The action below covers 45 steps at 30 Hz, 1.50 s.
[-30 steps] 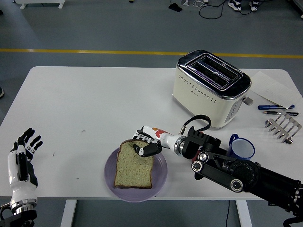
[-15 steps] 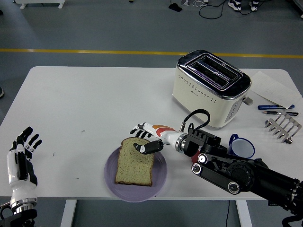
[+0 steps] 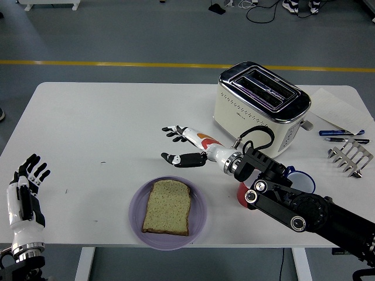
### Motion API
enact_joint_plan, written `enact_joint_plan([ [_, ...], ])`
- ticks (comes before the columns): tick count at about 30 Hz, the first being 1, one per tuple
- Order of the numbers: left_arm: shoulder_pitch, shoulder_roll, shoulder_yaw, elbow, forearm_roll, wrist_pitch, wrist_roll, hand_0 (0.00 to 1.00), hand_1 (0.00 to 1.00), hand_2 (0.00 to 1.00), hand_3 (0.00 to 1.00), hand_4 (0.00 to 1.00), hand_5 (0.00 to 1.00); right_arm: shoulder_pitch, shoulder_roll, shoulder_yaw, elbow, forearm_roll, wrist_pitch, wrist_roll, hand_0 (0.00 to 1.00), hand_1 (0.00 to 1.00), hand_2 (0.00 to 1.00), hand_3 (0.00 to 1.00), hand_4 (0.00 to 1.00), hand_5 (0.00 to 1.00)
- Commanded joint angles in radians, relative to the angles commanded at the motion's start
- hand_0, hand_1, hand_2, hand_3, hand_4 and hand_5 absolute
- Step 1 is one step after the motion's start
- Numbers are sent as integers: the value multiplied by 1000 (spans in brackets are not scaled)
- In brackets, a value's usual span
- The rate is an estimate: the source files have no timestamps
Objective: Push plate across desktop,pick up the break from the machine,place the break in the plate
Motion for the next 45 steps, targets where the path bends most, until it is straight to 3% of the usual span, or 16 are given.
enact_joint_plan([
  [1, -1, 0, -3, -2, 2, -1, 1, 709, 737, 805, 740, 439, 995, -6, -6, 21, 16, 15, 4, 14, 763, 734, 767, 799, 652, 424],
  [9, -20, 8, -27, -15, 17, -7, 13, 710, 737, 806, 738, 435, 998, -120, -96, 288, 240, 228, 111, 84, 742, 744, 747, 763, 632, 438],
  [13, -25, 6, -39, -25, 30, -21, 33, 710, 737, 804, 744, 439, 993, -212, -139, 444, 346, 353, 130, 105, 732, 727, 730, 741, 615, 456],
  [17, -30, 3, -64, -42, 61, -53, 77, 710, 737, 804, 744, 439, 993, -300, -171, 606, 385, 386, 135, 99, 732, 727, 730, 741, 615, 456],
  [23, -51, 21, -137, -89, 187, -170, 218, 725, 748, 796, 749, 467, 984, -451, -207, 791, 372, 365, 145, 87, 730, 717, 732, 748, 606, 460],
  [30, -86, 48, -216, -124, 160, -368, 399, 758, 789, 812, 765, 472, 991, -612, -209, 917, 397, 378, 164, 96, 729, 720, 733, 749, 607, 465],
  [31, -89, 49, -221, -125, 156, -388, 413, 782, 809, 844, 804, 478, 996, -624, -207, 926, 400, 377, 165, 98, 731, 720, 734, 751, 603, 473],
  [34, -98, 46, -248, -129, 139, -442, 452, 782, 809, 844, 804, 478, 996, -656, -197, 956, 407, 372, 168, 103, 731, 720, 734, 751, 603, 473],
  [41, -105, 18, -326, -133, 48, -619, 567, 802, 829, 867, 827, 496, 998, -701, -165, 1008, 366, 405, 155, 90, 735, 719, 737, 752, 593, 496],
  [45, -99, -1, -350, -139, 26, -649, 582, 811, 836, 870, 831, 511, 998, -701, -148, 1017, 334, 468, 146, 84, 739, 717, 739, 755, 578, 509],
])
